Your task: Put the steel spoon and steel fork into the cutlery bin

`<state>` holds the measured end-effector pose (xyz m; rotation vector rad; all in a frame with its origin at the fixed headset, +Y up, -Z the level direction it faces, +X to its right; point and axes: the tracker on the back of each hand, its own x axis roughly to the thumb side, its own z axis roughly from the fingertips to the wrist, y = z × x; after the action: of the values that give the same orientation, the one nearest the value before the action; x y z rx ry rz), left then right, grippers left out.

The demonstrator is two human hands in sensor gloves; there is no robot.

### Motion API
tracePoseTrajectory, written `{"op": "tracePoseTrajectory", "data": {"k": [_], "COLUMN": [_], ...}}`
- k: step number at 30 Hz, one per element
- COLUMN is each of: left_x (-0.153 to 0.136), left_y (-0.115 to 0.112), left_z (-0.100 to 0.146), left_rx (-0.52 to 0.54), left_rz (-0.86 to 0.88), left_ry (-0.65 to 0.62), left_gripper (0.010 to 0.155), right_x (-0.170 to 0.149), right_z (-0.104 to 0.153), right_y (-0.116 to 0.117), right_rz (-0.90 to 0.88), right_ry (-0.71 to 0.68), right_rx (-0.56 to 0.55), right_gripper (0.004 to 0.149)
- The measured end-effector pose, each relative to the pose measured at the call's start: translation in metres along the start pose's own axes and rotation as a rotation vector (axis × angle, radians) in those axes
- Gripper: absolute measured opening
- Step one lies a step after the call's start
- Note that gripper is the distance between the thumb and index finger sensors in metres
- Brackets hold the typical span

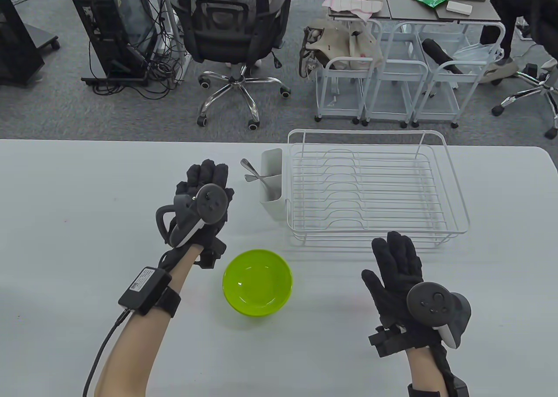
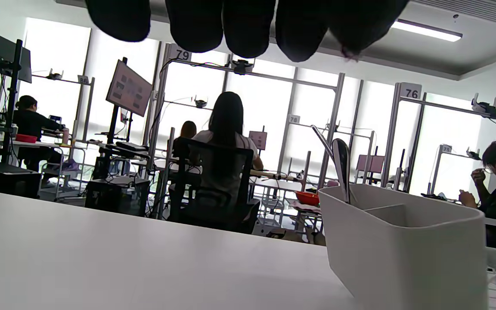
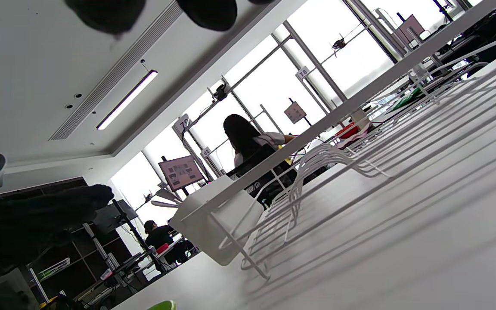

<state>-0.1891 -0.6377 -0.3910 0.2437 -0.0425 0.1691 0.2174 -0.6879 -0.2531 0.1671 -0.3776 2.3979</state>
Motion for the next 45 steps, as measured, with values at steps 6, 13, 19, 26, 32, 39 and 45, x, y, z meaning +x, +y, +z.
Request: {"op": "tracePoseTrajectory", "data": {"k": [6, 13, 19, 26, 32, 39, 45], "left_x": [-0.023, -0.045, -0.068, -0.076, -0.076, -0.073, -0.073], "left_y": [0.006, -0.007, -0.025, -0.032, -0.034, -0.035, -0.033], "left_z": [0.052, 0.102, 0.120, 0.130, 0.132, 0.131, 0.132], "left_rx": [0.036, 0.069, 0.082, 0.051, 0.027, 0.013, 0.022], "left_rz": [-0.018, -0.014, 0.011, 0.025, 0.054, 0.051, 0.056], "left_ry": [-0.027, -0.022, 0.036, 0.025, -0.035, -0.077, -0.082], "left_gripper": [0.061, 0.061, 0.062, 0.062, 0.062, 0.063, 0.063], "right_x": [0.001, 0.003, 0.003, 0.004, 0.001, 0.000, 0.005], "right_z": [-0.001, 0.000, 0.000, 0.000, 0.000, -0.001, -0.001], "right_y": [0.006, 0.014, 0.014, 0.020, 0.027, 0.033, 0.035], "right_rz": [0.024, 0.064, 0.091, 0.136, 0.183, 0.197, 0.203], "right_ry": [-0.003, -0.010, -0.004, -0.005, 0.010, 0.014, -0.010], "right_rx": [0.018, 0.041, 0.034, 0.050, 0.076, 0.100, 0.115], "right_gripper": [0.070, 0.071, 0.071, 0.071, 0.069, 0.070, 0.070]}}
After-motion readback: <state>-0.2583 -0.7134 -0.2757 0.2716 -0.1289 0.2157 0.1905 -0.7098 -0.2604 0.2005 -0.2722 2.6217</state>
